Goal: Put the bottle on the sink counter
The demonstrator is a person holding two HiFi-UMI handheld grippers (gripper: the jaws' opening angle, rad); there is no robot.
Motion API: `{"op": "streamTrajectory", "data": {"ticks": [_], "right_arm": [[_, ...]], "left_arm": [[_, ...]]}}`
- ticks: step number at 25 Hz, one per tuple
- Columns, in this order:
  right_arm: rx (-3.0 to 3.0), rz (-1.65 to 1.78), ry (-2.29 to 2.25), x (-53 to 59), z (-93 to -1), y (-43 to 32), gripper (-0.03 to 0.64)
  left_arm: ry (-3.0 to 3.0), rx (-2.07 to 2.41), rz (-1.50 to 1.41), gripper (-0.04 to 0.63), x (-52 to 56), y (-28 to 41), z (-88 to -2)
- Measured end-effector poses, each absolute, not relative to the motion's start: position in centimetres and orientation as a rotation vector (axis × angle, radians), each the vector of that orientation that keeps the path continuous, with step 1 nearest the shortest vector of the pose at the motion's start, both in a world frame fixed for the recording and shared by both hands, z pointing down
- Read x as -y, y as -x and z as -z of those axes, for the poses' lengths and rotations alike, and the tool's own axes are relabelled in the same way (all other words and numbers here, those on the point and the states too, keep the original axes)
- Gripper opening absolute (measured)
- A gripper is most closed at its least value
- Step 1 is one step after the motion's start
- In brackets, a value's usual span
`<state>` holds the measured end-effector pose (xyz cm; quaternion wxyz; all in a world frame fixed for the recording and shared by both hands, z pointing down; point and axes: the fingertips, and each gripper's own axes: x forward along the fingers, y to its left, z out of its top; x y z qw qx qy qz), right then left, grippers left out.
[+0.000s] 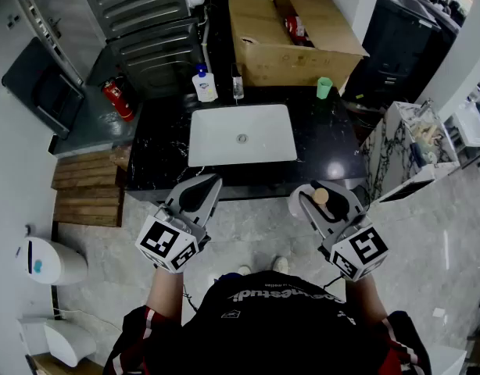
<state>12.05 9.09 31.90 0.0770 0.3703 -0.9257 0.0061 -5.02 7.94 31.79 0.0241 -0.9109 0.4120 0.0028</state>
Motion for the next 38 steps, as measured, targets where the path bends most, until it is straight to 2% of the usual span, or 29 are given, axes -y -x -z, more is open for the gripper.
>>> {"op": "streamTrajectory", "data": {"ticks": [22, 38], "right_arm": [[2.803, -0.055, -1.134, -8.6, -31.8, -12.1, 0.152], [2.735, -0.034, -1.202, -7.6, -33.0, -8.0, 0.152]], "left_arm": [[2.843, -1.275, -0.021, 0.014, -7.9, 5.0, -32.2], [2.847, -1.258, -0.026, 0.014, -6.2, 10.2, -32.4]]}}
